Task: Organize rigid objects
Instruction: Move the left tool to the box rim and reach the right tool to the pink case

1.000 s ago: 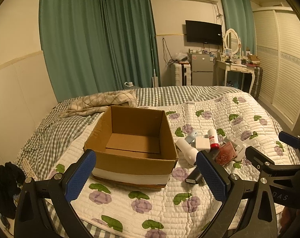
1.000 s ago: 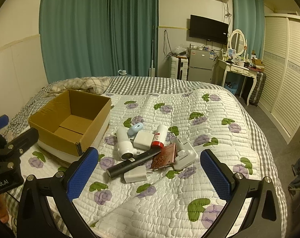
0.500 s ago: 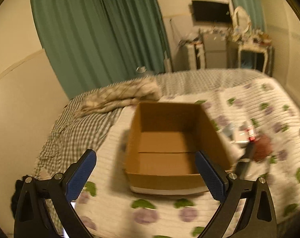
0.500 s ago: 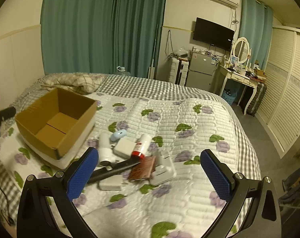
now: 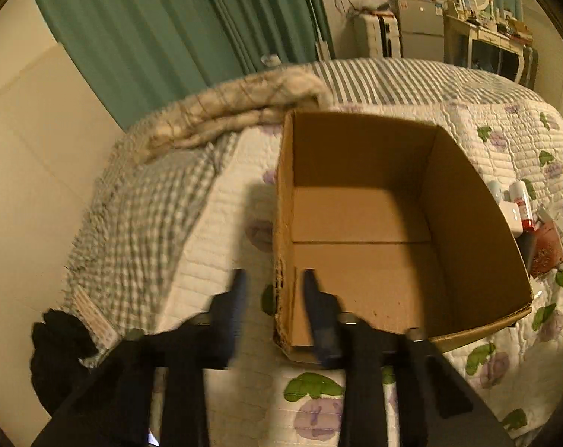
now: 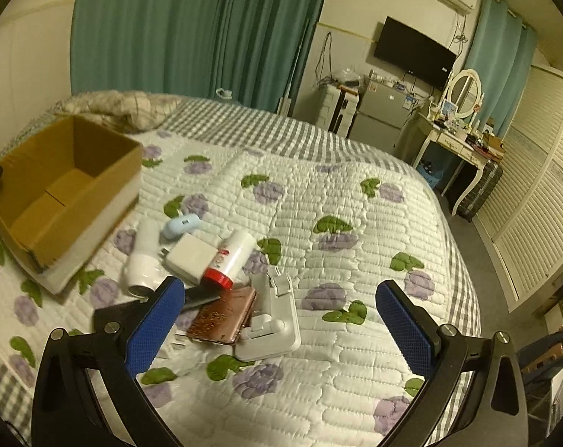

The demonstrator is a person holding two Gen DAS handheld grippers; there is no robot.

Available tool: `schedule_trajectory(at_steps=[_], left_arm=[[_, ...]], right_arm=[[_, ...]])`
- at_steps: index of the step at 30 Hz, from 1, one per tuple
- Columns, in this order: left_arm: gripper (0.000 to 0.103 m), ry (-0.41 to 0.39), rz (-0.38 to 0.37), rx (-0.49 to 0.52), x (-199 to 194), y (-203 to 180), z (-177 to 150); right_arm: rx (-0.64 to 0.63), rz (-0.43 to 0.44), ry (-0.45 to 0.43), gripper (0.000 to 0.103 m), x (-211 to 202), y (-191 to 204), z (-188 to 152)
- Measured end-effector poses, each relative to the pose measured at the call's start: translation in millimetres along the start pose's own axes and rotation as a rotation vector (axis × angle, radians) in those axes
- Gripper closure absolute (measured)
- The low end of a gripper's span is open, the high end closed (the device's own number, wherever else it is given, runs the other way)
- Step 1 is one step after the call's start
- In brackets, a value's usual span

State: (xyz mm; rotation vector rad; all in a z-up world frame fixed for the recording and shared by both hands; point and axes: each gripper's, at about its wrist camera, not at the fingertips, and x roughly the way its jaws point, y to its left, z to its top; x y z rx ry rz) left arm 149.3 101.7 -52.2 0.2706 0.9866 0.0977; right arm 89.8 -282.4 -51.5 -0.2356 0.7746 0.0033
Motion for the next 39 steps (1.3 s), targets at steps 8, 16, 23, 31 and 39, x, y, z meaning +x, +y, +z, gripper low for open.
schedule_trajectory(at_steps=[8,16,23,31,39], left_arm=[[0.095,0.031,0.007,0.055,7,-8,4],[0.095,0.047,-0.003,0.06,8,-5,7],[0.095,0.045,-0.008,0.059,8,-5,6],[0.095,0.04,-0.017,0.059,8,-5,5],[0.095,0.034,-0.023,0.072,8,-6,3]], right_arm=[[-0.015,0.046,0.101,0.004,41,1,-14],[-0.073,0.147,0.226,0.038,70,23,-20],[-0.034,0.271,0.271,0.058,72,35,-19],[0.066,0.283,0.273,0.058,82,33,-11],[0.225,0.335,0.272,0.079,82,19,-11]])
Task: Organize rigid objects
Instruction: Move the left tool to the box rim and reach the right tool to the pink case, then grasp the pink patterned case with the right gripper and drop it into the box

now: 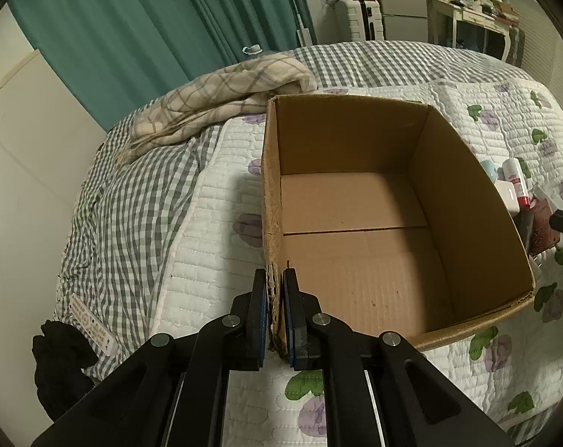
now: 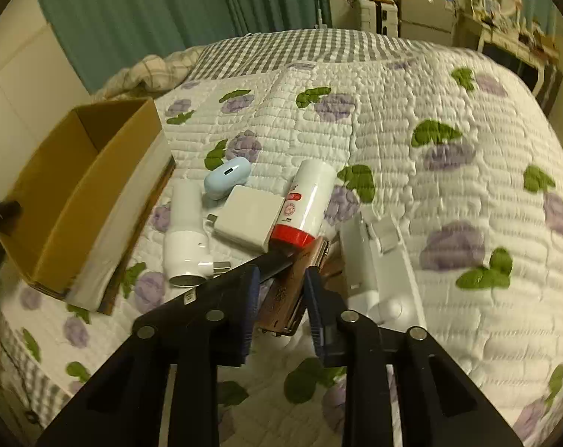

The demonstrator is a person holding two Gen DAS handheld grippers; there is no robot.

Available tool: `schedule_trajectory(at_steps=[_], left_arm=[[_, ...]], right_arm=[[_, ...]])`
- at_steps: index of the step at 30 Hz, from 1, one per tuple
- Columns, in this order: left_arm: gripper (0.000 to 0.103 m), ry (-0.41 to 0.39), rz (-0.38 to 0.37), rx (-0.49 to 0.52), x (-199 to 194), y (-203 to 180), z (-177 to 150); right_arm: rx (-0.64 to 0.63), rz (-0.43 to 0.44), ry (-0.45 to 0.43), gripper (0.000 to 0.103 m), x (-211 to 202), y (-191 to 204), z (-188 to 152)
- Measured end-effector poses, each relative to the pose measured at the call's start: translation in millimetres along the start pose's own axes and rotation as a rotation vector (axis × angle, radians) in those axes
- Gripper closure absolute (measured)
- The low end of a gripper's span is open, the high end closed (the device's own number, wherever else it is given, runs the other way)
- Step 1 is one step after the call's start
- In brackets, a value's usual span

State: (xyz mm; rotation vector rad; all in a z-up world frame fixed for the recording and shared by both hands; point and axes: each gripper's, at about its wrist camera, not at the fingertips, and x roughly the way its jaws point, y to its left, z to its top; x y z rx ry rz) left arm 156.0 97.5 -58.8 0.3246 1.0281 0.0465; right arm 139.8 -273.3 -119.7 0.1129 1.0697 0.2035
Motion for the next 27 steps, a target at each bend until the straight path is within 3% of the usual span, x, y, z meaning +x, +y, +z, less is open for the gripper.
schedule_trajectory(at_steps=[2,6,10,19,27], left_arm=[[0.095,-0.002,-0.003,0.003,0,0,-1],[0.095,-0.005,-0.011,0.005,0,1,-1],[0.095,-0.006,-0.018,0.006,0,2,-1],[0.095,-0.009,-0.025,0.002,0,2,-3],[0.095,-0.01,-0.026,0.0,0,2,-3]], right_arm=[[0.018,-0.01,0.024,0.079,0,0,-7],[0.101,0.049,0.074,0.079,-3,-9,-21],[0.139,0.016,0.112,0.079,-3,-15,-37],[0.169,0.064,0.101,0.082,30,-14,-14],[0.074,0.005,0.016,0.092,14,-3,-5]])
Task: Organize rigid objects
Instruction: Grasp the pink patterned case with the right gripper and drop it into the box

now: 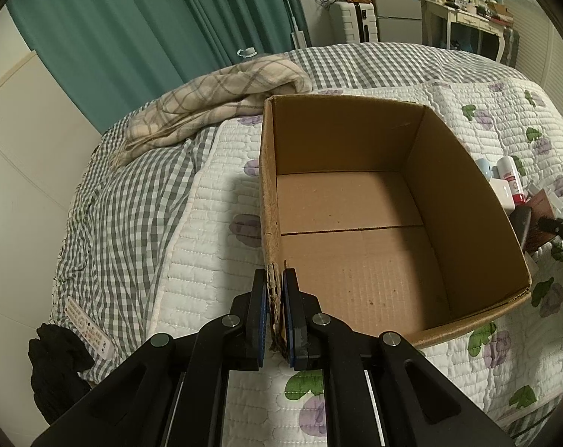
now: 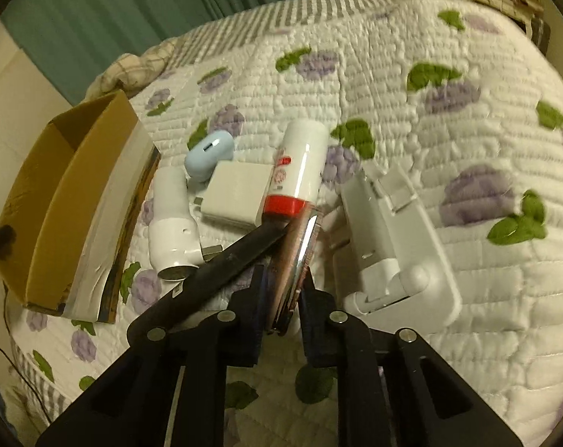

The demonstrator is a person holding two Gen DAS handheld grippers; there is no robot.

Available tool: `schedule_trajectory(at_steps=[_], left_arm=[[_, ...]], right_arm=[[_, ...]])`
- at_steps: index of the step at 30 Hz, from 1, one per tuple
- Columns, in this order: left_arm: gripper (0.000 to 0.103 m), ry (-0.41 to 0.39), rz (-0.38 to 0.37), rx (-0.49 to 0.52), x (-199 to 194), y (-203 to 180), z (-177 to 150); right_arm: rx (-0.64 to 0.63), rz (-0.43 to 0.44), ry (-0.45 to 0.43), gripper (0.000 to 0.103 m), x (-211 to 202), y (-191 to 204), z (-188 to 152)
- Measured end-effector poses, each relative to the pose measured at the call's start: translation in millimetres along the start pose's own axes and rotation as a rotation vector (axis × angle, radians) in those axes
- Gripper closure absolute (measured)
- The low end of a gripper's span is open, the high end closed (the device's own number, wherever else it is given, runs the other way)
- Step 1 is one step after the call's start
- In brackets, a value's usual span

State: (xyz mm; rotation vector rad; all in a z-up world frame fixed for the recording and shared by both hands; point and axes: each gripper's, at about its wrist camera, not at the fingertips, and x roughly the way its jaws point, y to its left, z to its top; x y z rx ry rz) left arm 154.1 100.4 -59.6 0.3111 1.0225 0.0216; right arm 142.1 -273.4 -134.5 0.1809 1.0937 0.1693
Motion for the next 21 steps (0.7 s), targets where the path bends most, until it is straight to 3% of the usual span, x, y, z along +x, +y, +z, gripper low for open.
schedule_trajectory(at_steps=[8,16,21], left_arm=[[0.095,0.001,-0.003,-0.006,0,0,0],[0.095,0.005,-0.007,-0.015,0,1,0],[0.095,0.006,-0.01,-0.027,1,1,-1]], right_arm=[[-0.192,-0.121,-0.161,0.093,-60,20,12],[-0.334,0.006,-0.331,0.093,-122,88,52],[-0.424,0.103,-0.35,0.093,-113,146,71]])
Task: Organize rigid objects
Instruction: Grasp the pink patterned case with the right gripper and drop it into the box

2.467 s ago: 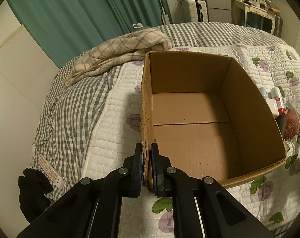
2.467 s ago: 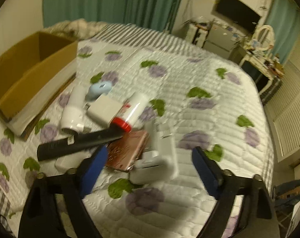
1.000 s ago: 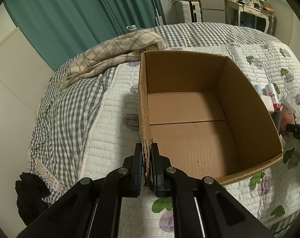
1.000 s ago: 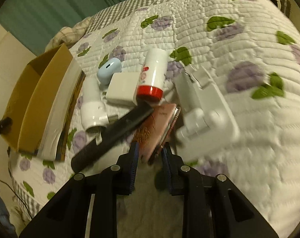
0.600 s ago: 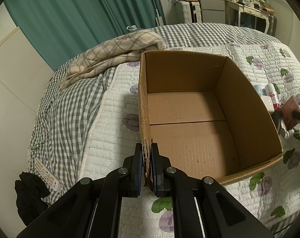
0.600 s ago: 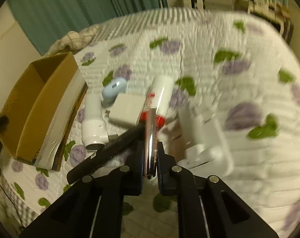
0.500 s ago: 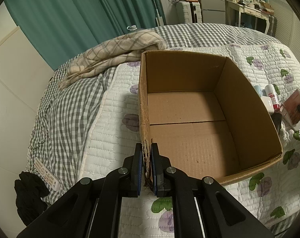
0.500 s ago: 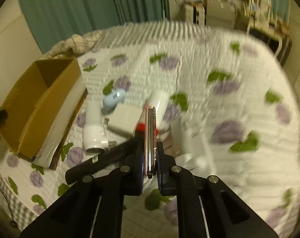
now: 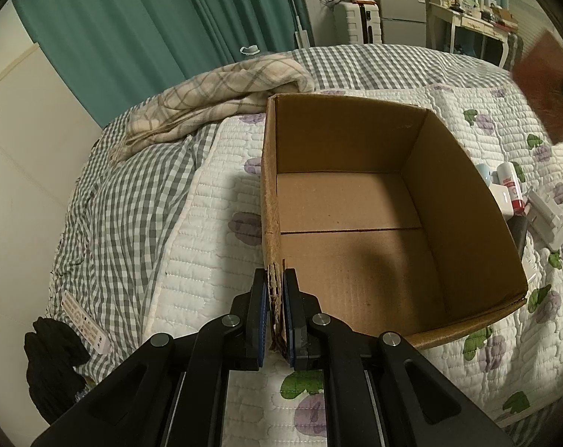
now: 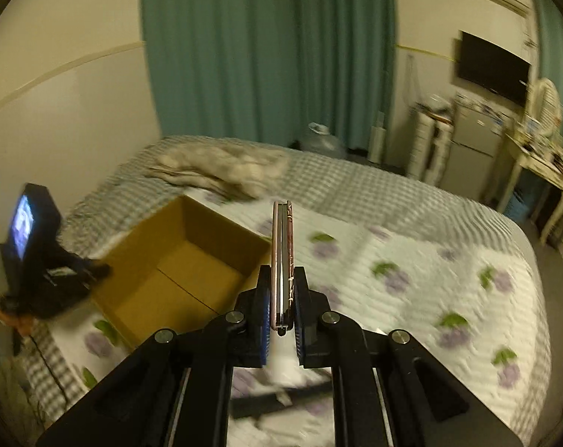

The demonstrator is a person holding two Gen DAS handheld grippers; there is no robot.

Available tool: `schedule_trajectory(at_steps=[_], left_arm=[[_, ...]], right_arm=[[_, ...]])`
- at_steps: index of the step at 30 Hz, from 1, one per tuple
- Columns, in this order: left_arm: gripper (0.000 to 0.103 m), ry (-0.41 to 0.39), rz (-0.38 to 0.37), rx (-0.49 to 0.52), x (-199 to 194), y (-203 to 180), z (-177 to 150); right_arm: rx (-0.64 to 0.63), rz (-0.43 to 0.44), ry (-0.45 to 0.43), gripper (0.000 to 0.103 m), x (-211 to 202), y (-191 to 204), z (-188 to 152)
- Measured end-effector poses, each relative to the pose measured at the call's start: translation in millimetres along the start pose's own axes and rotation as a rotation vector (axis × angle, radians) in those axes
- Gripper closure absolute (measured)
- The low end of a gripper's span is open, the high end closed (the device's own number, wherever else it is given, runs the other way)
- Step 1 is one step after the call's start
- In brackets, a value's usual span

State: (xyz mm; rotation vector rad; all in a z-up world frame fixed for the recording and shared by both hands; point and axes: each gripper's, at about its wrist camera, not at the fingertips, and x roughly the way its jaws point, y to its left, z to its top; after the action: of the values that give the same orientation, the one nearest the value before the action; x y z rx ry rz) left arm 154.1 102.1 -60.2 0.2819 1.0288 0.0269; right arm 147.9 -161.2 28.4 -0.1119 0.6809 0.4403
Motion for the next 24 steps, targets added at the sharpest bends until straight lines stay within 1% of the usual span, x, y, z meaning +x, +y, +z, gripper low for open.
schedule_trajectory(at_steps=[3,5,9,13,16,24], left_arm=[[0.095,-0.001,0.003,0.004,0,0,0],[0.095,-0.001,0.003,0.005,0,1,-1],[0.095,-0.002,-0.002,0.005,1,0,-1],[0.095,-0.003,-0.005,0.009,1,-1,-1],[0.095,-0.004,-0.005,0.011,1,-1,-1],[0.095,-0.004,-0.005,0.01,1,-1,-1]], right_arm=[[-0.015,0.051,0.027,0.093,26,21,4],[-0.023,0.073,0.054,0.093,45,34,0],[-0.03,0.092,0.129,0.093,87,52,-13],[-0.056,0.08,0.178,0.093,111,64,-27],[-0.068,0.071,0.198,0.093,123,67,-33],[-0.06,0.067,0.218,0.093,129,67,-38]])
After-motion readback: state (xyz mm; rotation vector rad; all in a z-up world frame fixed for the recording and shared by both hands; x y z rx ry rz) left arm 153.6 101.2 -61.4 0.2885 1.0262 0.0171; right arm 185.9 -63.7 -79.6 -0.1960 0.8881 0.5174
